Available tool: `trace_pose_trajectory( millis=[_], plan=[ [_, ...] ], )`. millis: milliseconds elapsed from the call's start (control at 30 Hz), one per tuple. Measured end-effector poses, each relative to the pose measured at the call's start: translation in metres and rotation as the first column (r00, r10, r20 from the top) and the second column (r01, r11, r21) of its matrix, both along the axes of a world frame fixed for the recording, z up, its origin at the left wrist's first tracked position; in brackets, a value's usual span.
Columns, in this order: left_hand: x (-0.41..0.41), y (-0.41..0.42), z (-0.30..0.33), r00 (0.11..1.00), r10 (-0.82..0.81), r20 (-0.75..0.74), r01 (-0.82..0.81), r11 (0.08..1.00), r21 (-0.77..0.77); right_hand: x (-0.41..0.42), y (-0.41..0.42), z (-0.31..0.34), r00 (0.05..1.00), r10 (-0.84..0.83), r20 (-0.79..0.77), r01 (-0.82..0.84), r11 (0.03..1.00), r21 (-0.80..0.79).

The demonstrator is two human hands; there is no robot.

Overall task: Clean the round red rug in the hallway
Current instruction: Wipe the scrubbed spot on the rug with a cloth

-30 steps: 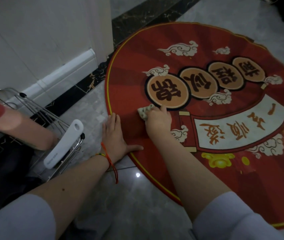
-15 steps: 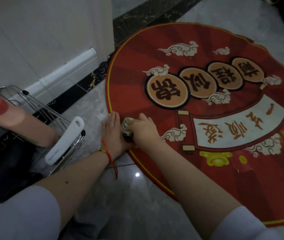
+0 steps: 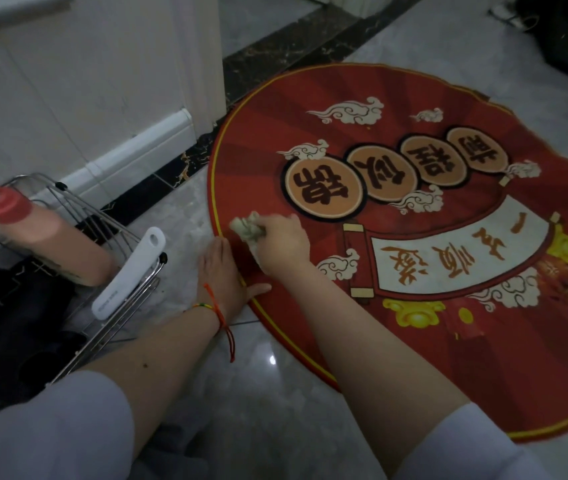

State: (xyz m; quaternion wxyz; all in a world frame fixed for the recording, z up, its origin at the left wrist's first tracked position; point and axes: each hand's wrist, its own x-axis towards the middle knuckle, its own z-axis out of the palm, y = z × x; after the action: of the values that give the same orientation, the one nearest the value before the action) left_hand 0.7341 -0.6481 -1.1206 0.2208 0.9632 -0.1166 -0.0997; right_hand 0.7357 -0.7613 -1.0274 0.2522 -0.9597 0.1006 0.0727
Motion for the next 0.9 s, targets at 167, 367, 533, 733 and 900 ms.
trace_pose_trajectory(
  millis=[167,367,533,733,900],
  plan=[
    [-0.009,0.000,0.004,0.999,0.041,0.023,-0.037,0.985,-0.168,0.011,0.037,0.033,0.972,0.027,0.232,-0.119,0.912,0.393],
    [-0.013,-0.010,0.052,0.949,0.316,0.000,-0.273,0.819,-0.505,0.014,0.055,0.073,0.913,0.093,0.398,-0.296,0.820,0.489],
    [-0.020,-0.004,0.087,0.841,0.540,-0.031,-0.361,0.516,-0.777,0.023,0.054,0.092,0.913,0.143,0.381,-0.333,0.800,0.498],
    [-0.040,0.010,0.129,0.660,0.672,-0.336,-0.477,0.029,-0.878,0.025,0.066,0.105,0.917,0.205,0.341,-0.382,0.694,0.610],
    [-0.047,0.022,0.143,0.408,0.686,-0.602,-0.472,-0.406,-0.783,0.027,0.094,0.098,0.924,0.315,0.218,-0.378,0.651,0.658]
  ],
)
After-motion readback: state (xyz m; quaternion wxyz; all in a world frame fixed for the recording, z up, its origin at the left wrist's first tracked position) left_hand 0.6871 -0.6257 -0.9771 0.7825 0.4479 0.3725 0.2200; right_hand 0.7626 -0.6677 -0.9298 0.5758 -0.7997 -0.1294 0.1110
